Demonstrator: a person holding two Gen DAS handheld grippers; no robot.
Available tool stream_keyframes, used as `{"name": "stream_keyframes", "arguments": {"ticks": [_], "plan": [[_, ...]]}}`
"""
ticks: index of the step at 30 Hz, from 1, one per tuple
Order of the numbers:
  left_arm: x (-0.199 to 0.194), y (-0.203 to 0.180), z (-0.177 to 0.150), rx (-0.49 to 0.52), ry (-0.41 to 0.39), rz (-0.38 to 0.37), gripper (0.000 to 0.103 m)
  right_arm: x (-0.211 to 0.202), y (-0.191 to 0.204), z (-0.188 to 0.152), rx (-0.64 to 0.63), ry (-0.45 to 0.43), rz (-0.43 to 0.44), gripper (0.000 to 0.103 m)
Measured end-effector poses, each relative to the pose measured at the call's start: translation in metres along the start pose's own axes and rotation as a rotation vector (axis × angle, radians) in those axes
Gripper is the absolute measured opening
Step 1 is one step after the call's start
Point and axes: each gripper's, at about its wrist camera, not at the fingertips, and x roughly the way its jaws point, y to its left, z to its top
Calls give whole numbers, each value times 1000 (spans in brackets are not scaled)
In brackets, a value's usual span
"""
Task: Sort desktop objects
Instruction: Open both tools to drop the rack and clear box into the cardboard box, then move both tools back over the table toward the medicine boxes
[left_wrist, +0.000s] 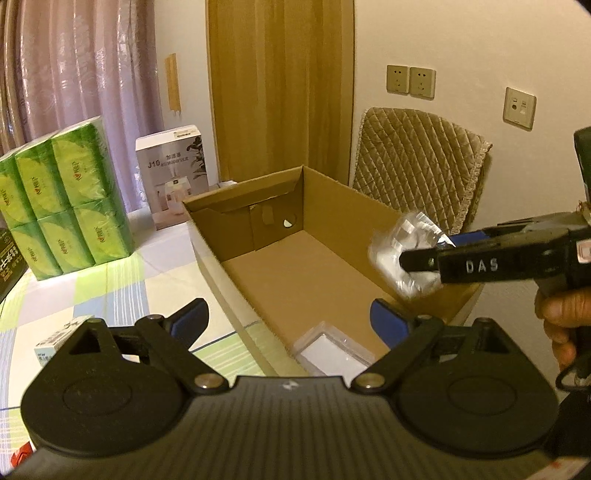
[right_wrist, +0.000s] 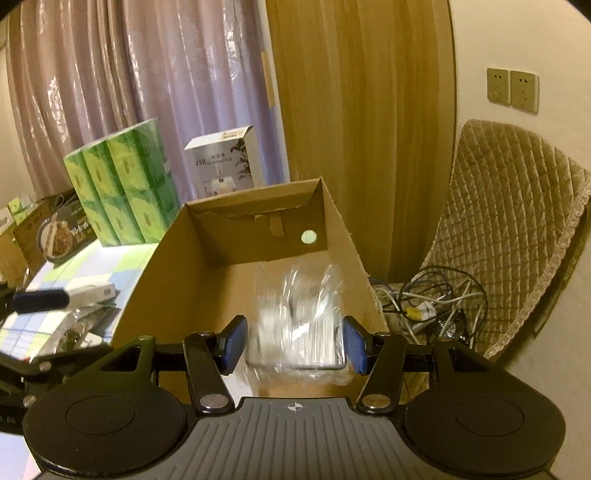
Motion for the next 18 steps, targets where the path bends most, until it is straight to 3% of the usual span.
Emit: {"name": "stream_keyframes", "arguments": {"ticks": [13, 18], "plan": [[-36, 20, -28, -87, 26, 67, 92, -34, 6, -6, 24, -48, 4, 64], [-56, 30, -43, -116, 38, 102, 92, -50, 23, -13, 25, -55, 27, 72]]}}
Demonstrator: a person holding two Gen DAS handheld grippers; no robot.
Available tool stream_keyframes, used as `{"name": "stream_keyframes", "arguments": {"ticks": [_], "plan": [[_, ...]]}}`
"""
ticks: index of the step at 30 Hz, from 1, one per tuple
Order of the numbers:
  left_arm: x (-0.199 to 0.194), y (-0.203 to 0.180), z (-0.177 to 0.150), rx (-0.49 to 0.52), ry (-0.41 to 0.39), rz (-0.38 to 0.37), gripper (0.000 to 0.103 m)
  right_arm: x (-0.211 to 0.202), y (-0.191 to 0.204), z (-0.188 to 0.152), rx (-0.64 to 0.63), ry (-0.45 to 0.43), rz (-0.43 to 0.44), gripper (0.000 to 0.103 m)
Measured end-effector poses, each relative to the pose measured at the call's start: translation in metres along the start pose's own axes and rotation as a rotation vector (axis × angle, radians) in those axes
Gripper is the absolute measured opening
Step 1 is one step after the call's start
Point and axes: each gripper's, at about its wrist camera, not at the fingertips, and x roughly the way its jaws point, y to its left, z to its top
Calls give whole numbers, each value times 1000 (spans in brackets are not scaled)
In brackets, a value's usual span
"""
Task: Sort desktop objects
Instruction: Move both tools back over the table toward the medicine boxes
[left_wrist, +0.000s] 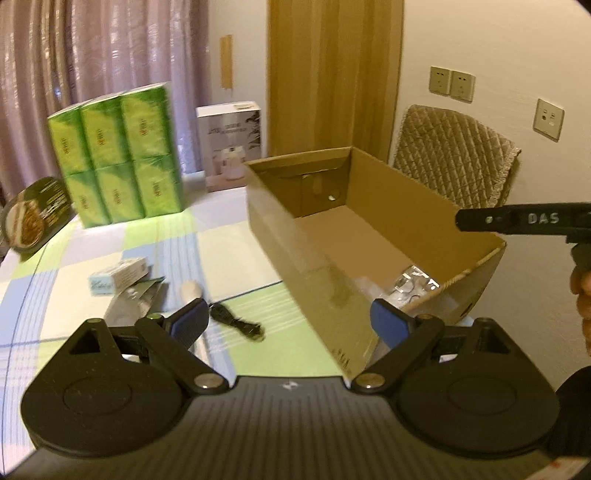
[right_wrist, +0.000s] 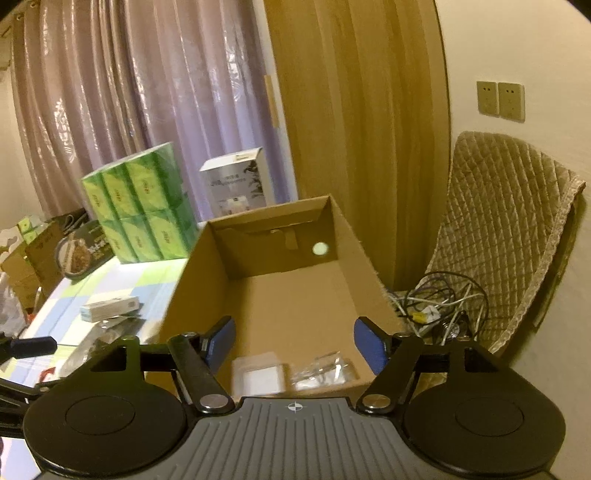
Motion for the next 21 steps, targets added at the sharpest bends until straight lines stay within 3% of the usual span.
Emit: {"name": "stream_keyframes", "arguments": {"ticks": [7, 13, 21], "plan": [[-26, 22, -27, -54, 30, 46, 93, -17, 36, -13, -21, 9, 56, 84], [-44, 42, -51, -80, 70, 86, 95, -27, 65, -28, -29, 20, 81, 100], [-71, 89, -80, -141, 111, 169, 96, -34, 101, -43, -66, 50, 133, 101]]}}
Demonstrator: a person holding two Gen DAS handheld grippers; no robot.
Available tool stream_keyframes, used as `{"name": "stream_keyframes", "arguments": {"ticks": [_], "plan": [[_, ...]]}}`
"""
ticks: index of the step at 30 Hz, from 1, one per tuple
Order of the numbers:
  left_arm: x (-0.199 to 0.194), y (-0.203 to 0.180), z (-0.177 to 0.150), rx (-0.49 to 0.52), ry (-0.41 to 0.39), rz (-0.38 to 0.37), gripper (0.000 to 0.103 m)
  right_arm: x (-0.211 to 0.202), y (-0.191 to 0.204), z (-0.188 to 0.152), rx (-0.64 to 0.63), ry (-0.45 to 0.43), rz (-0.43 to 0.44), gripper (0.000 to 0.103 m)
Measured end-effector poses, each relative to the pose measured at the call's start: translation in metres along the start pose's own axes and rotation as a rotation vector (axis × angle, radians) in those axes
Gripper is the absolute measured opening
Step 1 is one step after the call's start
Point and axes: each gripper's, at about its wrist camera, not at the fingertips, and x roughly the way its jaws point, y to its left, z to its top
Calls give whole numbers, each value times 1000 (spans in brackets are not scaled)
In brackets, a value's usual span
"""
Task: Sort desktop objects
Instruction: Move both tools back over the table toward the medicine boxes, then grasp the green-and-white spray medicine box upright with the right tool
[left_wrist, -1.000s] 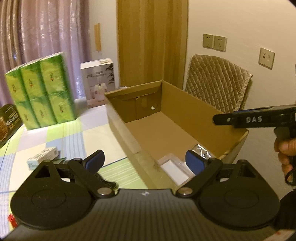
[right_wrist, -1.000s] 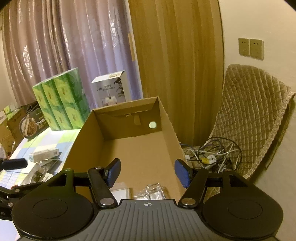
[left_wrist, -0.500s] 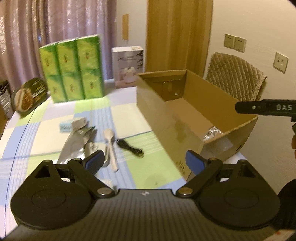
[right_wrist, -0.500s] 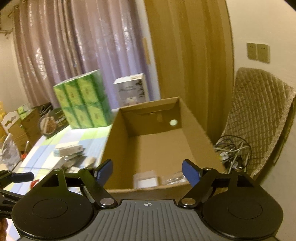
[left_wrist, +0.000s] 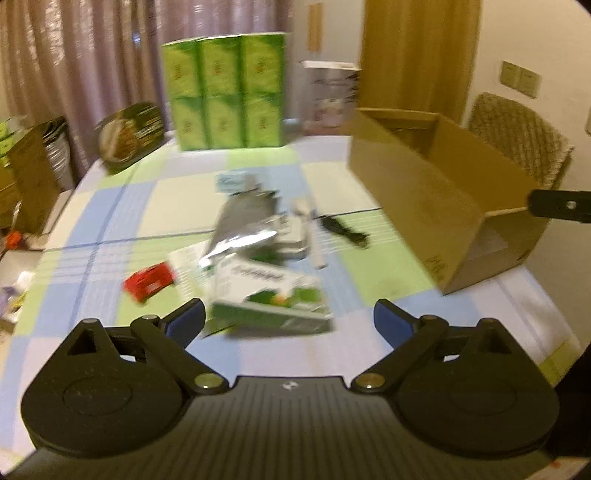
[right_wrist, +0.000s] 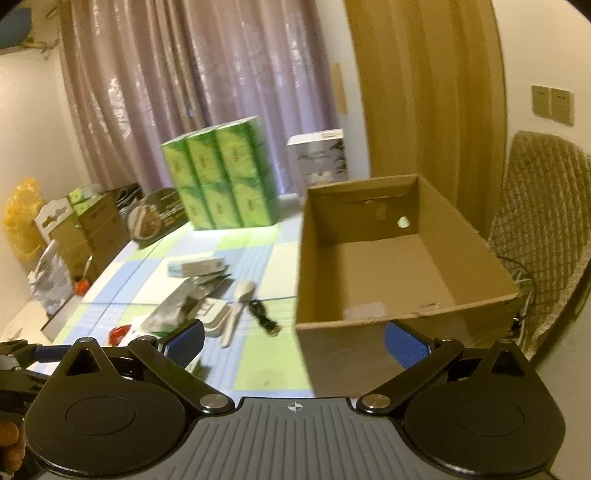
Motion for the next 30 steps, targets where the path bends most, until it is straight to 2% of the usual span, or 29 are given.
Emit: {"name": "stream_keyframes", "arguments": {"ticks": [11, 15, 19, 23, 30], "plan": [[-11, 60, -14, -46, 17, 79, 96, 17, 53, -13, -158, 67, 128, 101], [-7, 72, -11, -35, 28, 60, 96, 29, 67, -16, -232, 88, 148, 101], [-2, 80, -8, 23, 44, 30, 96, 43, 80, -17, -318, 109, 182, 101], [7, 86, -3, 78, 49, 21, 96, 61, 94, -21, -434, 131, 211, 101], [27, 98, -1, 113, 71, -2, 96, 103, 113, -22, -634, 182, 279, 99]]}}
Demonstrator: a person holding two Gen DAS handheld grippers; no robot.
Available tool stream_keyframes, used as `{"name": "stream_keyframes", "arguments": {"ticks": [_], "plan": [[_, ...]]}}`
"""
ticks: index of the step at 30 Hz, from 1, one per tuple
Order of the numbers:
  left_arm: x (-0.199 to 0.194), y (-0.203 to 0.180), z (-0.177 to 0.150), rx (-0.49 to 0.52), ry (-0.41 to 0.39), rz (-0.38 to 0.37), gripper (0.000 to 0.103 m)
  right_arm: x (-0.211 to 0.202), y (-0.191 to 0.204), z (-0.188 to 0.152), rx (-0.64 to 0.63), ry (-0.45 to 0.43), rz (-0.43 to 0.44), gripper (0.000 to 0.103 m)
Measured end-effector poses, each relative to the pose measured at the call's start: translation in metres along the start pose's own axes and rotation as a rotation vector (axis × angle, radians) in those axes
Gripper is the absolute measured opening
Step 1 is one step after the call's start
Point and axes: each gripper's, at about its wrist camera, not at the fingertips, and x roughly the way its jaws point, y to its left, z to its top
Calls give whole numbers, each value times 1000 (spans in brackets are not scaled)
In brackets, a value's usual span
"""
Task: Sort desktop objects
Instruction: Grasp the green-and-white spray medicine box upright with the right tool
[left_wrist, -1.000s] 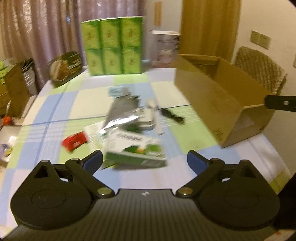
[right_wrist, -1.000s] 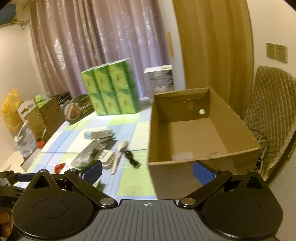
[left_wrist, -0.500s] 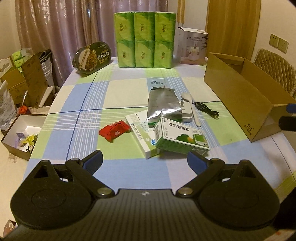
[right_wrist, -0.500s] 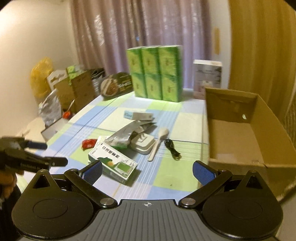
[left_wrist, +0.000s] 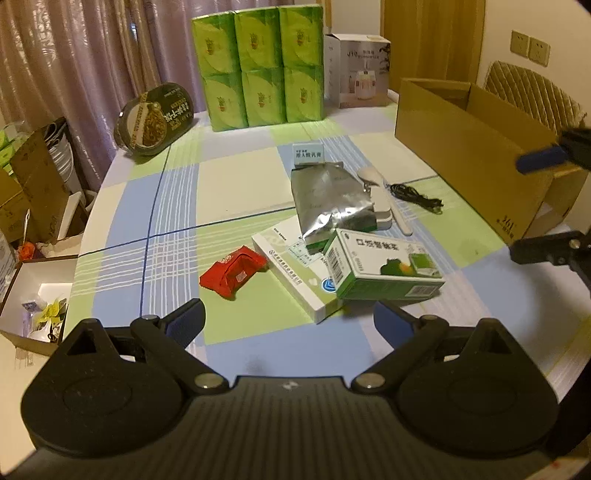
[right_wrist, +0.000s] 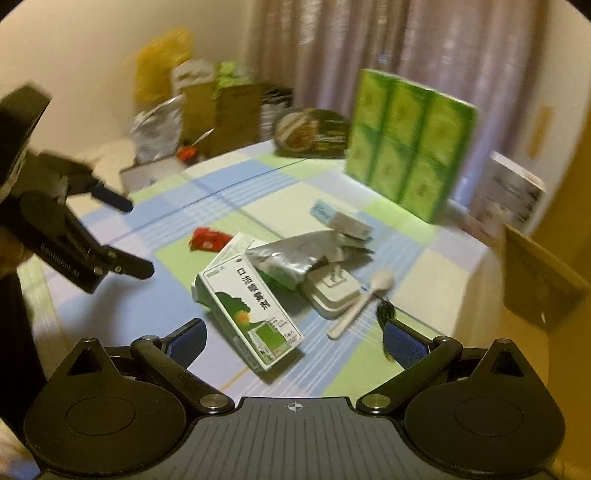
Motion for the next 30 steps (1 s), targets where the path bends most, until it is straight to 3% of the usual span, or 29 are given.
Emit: {"name": "stream_keyframes", "arguments": {"ticks": [4, 13, 21, 22, 24, 30], "plan": [[15, -1, 0, 53, 16, -15, 96, 30, -3, 8, -84, 46, 72, 95], [44, -4, 5, 196, 53, -131, 96, 91, -2, 11, -261, 166, 209, 84], [61, 3, -1, 189, 86, -156, 96, 129, 0, 15, -315, 207, 285, 76], [63, 3, -2, 185, 90, -155, 96, 133, 0, 16, -313, 211, 290, 74], [67, 4, -4, 175, 97, -156, 96, 140, -1, 18, -307, 224, 293, 59], [73, 4, -7, 164, 107, -146, 96, 134, 1, 20, -264, 247, 250, 53]]}}
